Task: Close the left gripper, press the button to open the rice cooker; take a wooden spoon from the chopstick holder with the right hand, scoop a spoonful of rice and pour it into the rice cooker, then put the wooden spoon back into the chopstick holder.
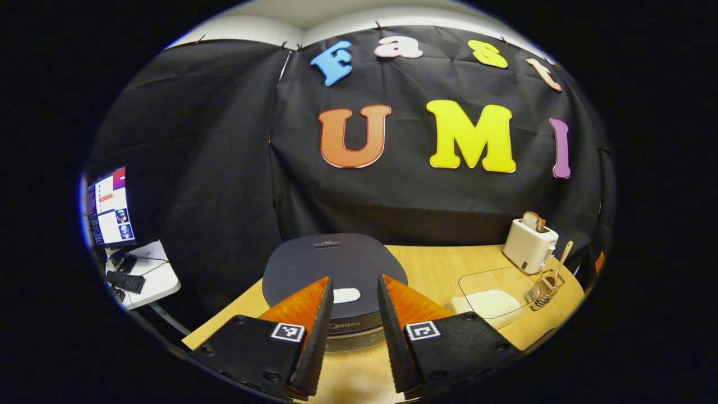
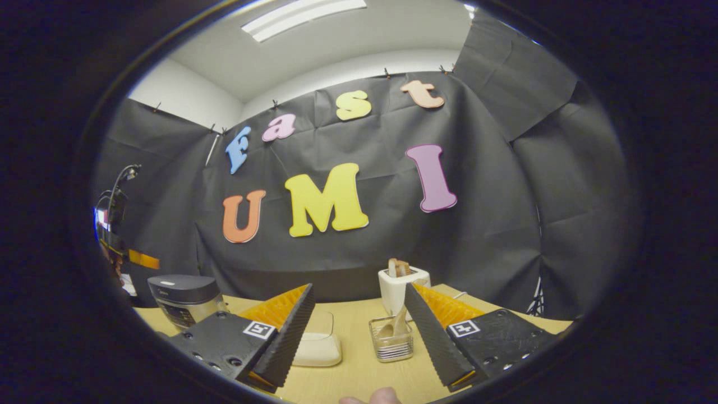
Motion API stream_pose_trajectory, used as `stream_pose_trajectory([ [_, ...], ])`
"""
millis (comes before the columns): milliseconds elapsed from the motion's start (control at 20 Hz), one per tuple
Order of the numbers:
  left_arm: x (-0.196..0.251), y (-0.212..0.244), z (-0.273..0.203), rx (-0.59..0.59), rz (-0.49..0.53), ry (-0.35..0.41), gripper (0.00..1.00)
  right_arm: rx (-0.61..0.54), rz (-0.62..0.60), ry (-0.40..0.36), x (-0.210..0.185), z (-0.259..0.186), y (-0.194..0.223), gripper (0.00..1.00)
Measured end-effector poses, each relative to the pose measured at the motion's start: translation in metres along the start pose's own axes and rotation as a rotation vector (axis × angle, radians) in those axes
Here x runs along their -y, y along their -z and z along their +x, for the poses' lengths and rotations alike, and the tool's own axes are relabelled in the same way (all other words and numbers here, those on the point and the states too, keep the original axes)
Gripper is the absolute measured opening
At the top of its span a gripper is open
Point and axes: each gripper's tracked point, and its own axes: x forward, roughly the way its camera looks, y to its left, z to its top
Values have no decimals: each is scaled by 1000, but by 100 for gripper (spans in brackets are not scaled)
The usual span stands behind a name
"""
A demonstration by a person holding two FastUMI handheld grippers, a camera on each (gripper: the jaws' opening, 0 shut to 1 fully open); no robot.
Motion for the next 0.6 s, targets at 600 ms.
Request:
stream_pose_trajectory([
  [600,-9,29,37,-390,-100,-6,8,44,-10,22,17,2,-4,96],
])
